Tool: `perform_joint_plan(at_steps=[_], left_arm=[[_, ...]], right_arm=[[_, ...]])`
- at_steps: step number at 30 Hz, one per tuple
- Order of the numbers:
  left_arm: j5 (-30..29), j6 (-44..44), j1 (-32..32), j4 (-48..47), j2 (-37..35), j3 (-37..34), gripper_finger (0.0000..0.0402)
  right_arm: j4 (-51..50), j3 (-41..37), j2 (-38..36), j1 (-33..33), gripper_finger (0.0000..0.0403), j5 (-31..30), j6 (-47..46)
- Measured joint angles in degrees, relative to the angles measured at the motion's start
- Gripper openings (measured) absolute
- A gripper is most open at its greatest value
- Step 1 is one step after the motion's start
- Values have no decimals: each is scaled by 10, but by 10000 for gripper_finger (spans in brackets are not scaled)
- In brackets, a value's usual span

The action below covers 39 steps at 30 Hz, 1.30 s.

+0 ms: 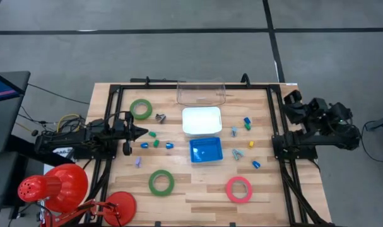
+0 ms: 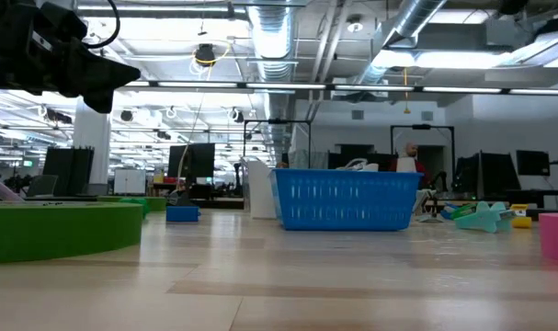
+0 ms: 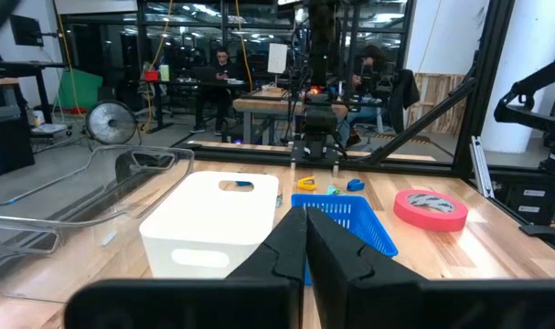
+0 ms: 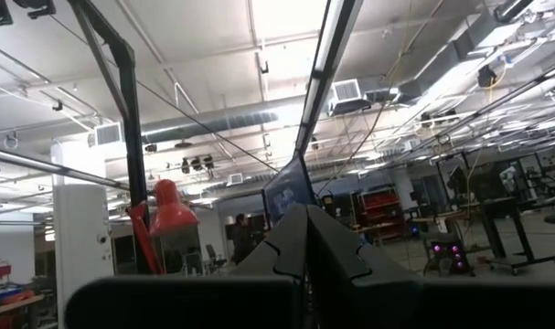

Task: Pick and place Stapler, Stapler remover, tape
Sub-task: Put the gray staple remover into the white bin

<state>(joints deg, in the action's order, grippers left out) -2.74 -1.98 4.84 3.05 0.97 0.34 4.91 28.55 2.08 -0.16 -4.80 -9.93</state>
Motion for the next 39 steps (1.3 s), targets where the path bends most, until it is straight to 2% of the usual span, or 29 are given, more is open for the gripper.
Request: perform_joint_plan(at_steps=[15,26,39], left_arm=[[0,0,0,0,0,0,3],[0,0,0,0,0,0,3],[0,0,0,0,0,0,3]], right_arm=[[-107,177,130,0,0,-2,15],[-148,304,234,0,0,-2,44],[-195,439,321,0,0,-2,45]])
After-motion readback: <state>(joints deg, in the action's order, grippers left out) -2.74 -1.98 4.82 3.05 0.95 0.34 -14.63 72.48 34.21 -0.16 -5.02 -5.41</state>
